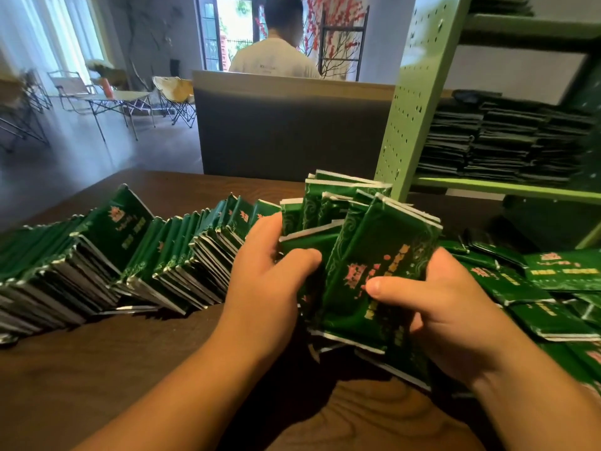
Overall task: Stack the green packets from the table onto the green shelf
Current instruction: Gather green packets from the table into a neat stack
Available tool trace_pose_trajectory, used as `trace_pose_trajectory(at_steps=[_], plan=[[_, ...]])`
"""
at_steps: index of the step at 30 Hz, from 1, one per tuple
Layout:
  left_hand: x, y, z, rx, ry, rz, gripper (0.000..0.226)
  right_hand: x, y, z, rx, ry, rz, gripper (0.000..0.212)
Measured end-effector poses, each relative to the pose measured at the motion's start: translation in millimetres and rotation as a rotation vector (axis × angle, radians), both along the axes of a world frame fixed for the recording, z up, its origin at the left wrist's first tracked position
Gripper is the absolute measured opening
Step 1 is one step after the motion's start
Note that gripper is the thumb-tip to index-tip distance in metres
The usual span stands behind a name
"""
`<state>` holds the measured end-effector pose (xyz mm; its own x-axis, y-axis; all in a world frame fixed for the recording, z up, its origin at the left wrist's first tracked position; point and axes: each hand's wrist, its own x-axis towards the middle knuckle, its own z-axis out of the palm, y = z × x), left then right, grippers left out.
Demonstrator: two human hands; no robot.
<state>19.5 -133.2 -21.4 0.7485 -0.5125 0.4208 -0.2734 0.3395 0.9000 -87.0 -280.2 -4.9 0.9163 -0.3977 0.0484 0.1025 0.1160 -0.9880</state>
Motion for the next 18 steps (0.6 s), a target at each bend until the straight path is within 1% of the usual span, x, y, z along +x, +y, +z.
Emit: trace_pose_trajectory(at_steps=[1,3,5,6,8,10,11,13,14,15,16,18], plan=[[-1.6,-1.7,0.8,-0.054,0.063,-0.035,0.031,0.4,2.4,-0.3,-0.066,0.015,-0.041,0.061],[-4.4,-5.0,-2.2,-0.130,0.148,-0.066,0.028,-0.1,10.3,-0.4,-0.277,0.028,-0.078,0.073],[-2.5,-9.2,-8.1,-0.140,0.132,-0.022,0.028,0.2,17.4,-1.3,-0.463,0.056,-0.050,0.090],[-3.8,-9.8,-10.5,-0.151,0.137,-0.021,0.032,0.9,19.9,-2.6,-0.507,0.078,-0.007,0.099],[-9.2,-7.8,-14.4,-0.175,0.195,-0.071,0.044,0.7,19.9,-5.1,-0.523,0.111,0.077,0.118],[-8.8,-7.9,-7.7,-0.154,0.257,-0.095,0.054,1.0,16.1,-5.9,-0.492,0.077,0.089,0.115],[-4.6,-9.5,-2.3,-0.095,0.259,-0.083,0.048,0.8,14.5,-5.2,-0.459,0.050,0.084,0.113],[1.1,-2.0,-11.0,-0.026,0.044,-0.211,0.026,-0.1,11.8,-4.2,-0.420,0.020,0.078,0.112],[-0.5,0.7,-10.4,0.023,-0.034,-0.197,0.027,-0.3,12.2,-3.6,-0.429,0.014,0.074,0.111],[-1.4,-0.8,-8.4,0.035,-0.038,-0.137,0.027,-0.8,12.6,-3.3,-0.444,0.010,0.067,0.110],[-5.7,-1.3,-6.8,0.007,-0.054,-0.101,0.026,-1.3,13.6,-3.3,-0.455,-0.003,0.054,0.108],[-23.0,-1.9,-1.0,-0.083,0.003,-0.015,0.048,-2.9,15.2,-3.5,-0.489,-0.045,0.035,0.104]])
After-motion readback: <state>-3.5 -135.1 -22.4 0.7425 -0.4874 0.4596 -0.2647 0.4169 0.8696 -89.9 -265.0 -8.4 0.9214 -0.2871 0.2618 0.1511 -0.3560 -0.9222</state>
